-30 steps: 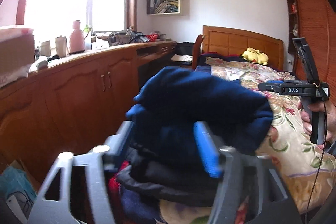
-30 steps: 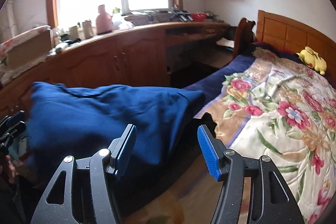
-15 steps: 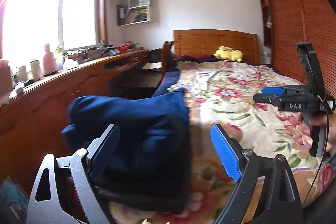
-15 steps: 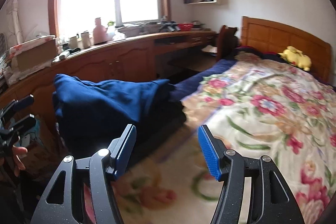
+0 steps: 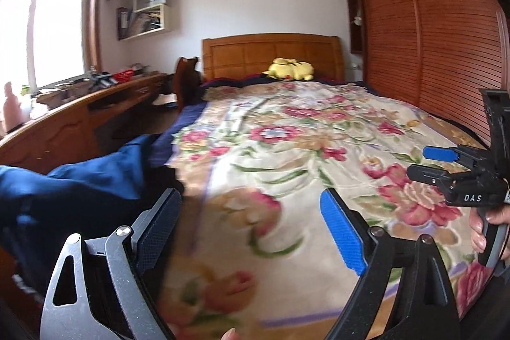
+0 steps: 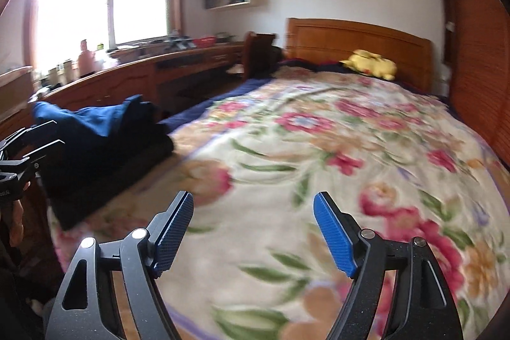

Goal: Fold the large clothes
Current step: 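Open both grippers and withdraw them from the jacket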

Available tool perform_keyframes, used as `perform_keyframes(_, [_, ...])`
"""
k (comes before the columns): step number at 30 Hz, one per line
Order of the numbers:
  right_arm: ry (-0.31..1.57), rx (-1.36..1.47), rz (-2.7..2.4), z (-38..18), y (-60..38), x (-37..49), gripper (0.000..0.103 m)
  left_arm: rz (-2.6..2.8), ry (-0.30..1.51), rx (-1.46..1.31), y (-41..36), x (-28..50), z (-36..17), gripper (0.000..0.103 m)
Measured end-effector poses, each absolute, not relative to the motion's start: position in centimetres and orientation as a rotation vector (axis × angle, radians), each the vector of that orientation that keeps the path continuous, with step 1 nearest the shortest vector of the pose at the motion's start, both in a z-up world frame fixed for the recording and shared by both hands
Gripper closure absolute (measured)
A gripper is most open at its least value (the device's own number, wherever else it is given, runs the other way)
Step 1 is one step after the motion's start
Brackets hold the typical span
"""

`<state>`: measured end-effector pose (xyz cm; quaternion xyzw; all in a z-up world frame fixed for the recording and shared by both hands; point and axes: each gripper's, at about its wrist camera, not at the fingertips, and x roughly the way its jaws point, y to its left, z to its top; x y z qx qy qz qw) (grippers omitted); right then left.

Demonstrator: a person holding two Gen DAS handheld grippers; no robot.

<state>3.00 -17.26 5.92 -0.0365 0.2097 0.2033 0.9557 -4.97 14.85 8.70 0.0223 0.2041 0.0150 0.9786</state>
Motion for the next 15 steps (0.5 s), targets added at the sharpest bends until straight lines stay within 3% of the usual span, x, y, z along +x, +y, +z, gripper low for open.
perform_keyframes(15, [0.33,-0.025,0.113,4.0,-23.9,-1.7,0.024,-0.133,0.398,0.011,3.7,1.1,5.9,0.013])
